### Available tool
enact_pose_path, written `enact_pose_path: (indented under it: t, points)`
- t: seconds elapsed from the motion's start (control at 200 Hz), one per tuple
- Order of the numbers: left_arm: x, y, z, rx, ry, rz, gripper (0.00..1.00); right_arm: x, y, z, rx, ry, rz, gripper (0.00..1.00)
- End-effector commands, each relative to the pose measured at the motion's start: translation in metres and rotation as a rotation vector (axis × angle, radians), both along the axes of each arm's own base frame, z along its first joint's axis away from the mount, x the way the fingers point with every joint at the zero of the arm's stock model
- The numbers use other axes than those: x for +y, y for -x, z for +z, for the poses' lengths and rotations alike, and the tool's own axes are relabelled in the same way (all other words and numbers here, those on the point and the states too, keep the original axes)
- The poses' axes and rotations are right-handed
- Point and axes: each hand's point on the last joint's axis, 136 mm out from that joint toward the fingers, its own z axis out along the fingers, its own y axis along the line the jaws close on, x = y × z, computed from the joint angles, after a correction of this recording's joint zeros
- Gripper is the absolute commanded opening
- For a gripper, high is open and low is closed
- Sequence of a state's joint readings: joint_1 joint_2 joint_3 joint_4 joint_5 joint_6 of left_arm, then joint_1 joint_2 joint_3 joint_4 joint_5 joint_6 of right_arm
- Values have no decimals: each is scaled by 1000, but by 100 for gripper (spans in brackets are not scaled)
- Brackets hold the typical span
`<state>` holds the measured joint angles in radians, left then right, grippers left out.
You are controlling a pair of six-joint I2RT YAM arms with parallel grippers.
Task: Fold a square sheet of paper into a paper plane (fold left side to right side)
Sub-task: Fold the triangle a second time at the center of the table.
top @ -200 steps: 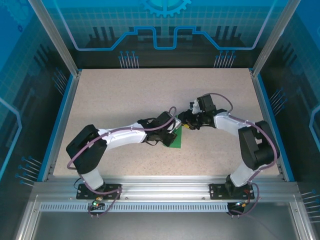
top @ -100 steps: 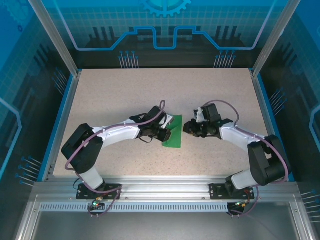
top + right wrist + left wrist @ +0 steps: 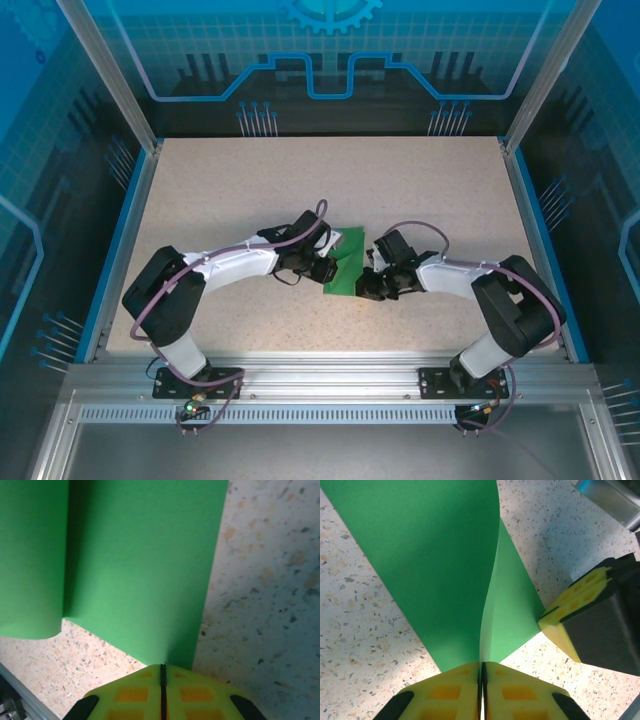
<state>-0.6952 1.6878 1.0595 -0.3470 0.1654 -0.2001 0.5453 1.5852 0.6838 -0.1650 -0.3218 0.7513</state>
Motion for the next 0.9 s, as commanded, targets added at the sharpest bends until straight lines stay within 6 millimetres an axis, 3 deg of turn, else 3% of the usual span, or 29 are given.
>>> enact_pose_path:
  t: [0.0, 0.375, 0.895]
  points:
    - [0, -4, 2, 1, -14, -19, 12, 3, -2, -2, 11, 26, 9, 9]
    - [-3, -7, 2, 6, -21, -27, 13, -20, 9, -17, 70, 157, 6, 8]
    - [-7, -18, -13, 34, -45, -18, 13, -39, 4, -10, 58, 211, -3, 8]
